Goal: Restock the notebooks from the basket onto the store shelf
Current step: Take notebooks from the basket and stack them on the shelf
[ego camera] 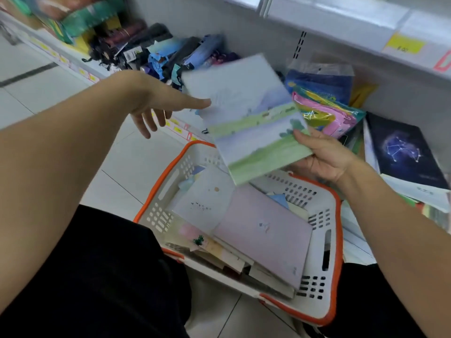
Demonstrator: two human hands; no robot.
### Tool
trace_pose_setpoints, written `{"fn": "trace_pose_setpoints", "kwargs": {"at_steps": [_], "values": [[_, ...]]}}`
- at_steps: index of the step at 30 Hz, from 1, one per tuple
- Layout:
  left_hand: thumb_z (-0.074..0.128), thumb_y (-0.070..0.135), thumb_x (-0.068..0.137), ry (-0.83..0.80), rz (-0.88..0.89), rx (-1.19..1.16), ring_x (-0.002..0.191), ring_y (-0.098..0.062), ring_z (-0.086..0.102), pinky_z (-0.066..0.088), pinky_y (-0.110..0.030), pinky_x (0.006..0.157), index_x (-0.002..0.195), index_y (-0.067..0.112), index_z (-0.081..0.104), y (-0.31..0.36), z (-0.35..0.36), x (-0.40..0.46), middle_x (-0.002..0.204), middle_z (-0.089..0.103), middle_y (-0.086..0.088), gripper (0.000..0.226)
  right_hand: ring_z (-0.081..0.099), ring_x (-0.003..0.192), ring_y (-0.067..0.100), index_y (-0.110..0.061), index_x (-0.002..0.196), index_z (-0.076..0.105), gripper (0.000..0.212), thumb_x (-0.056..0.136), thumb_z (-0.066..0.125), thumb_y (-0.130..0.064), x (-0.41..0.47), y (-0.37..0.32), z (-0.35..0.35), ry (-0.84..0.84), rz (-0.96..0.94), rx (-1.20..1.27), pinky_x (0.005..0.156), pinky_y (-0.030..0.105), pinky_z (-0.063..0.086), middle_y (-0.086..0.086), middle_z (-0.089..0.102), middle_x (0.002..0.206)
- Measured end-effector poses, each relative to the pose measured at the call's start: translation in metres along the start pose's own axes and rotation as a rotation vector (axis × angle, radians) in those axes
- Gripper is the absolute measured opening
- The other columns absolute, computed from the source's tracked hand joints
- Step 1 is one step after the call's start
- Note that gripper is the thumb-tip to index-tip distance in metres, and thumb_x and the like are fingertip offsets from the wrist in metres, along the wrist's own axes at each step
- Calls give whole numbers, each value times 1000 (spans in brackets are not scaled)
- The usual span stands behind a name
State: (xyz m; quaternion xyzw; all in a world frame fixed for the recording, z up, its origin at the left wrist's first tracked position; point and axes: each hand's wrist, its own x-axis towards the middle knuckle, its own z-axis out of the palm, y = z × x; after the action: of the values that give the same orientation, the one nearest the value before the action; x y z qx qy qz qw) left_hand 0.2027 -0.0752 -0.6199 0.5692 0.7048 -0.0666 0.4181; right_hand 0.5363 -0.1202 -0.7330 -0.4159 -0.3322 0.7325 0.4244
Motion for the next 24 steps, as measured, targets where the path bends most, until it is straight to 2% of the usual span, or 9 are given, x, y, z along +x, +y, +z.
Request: {"fn": "trace_pose_setpoints", "kwargs": {"at_steps": [3, 6, 8, 10, 12, 14, 15, 18, 24], "values": [[61, 80, 55, -116, 91, -269, 110, -36, 61, 54, -49, 91, 134, 3, 48, 1, 6, -5, 131, 58, -16, 111, 69, 108, 26, -17, 120, 62, 41, 80, 72, -20, 6, 14, 22, 53, -79, 130, 87, 45, 55, 11, 70, 120], [55, 45, 91, -186, 253, -546, 90, -20, 72, 61, -36, 73, 113, 15, 64, 13, 23, -6, 107, 74, -4, 39, 74, 85, 18, -15, 111, 64, 29, 82, 63, -19, 8, 29, 50, 40, -40, 58, 61, 31, 63, 7, 74, 103], [49, 21, 101, -107, 240, -672, 76, -15, 73, 60, -32, 61, 108, 10, 63, 25, 32, -5, 91, 76, -3, 19, 72, 75, 21, -10, 115, 61, 32, 86, 64, -23, 13, 44, 55, 28, 41, -33, 58, 30, 61, 10, 71, 97], [50, 16, 101, 4, 215, -632, 76, -18, 70, 57, -34, 60, 112, 6, 60, 31, 32, -3, 91, 72, -5, 18, 69, 79, 26, -12, 114, 59, 33, 94, 60, -39, 17, 64, 50, 72, 154, -300, 66, 35, 60, 11, 68, 95], [53, 16, 100, 114, 214, -551, 82, -22, 69, 56, -38, 66, 114, 5, 59, 32, 26, -4, 97, 70, -9, 19, 62, 86, 24, -17, 104, 58, 40, 89, 63, -54, 19, 94, 22, 153, 267, -855, 73, 32, 51, 3, 62, 94], [56, 17, 98, 193, 218, -534, 89, -25, 69, 55, -41, 73, 120, 5, 58, 30, 19, -6, 107, 69, -10, 24, 56, 106, 23, -17, 117, 54, 69, 69, 80, -60, 10, 127, -12, 161, 362, -1357, 84, 32, 47, -2, 56, 112], [56, 17, 98, 225, 224, -542, 87, -24, 69, 54, -40, 73, 120, 6, 58, 27, 14, -6, 108, 69, -10, 25, 52, 117, 23, -17, 127, 50, 93, 55, 86, -62, 3, 143, -26, 173, 410, -1440, 91, 33, 46, 0, 52, 125], [56, 19, 98, 280, 254, -573, 75, -15, 66, 51, -35, 63, 119, 11, 57, 18, 4, -7, 101, 68, -4, 22, 42, 131, 24, -19, 141, 39, 132, 29, 88, -69, -12, 165, -45, 327, 440, -1319, 104, 37, 43, 6, 38, 144], [56, 18, 99, 314, 259, -584, 73, -14, 64, 50, -35, 73, 127, 7, 55, 12, 2, -9, 95, 66, -2, 30, 62, 106, 17, -29, 122, 61, 116, 19, 88, -74, -3, 163, -69, 338, 401, -1345, 89, 35, 55, -6, 65, 115]]}}
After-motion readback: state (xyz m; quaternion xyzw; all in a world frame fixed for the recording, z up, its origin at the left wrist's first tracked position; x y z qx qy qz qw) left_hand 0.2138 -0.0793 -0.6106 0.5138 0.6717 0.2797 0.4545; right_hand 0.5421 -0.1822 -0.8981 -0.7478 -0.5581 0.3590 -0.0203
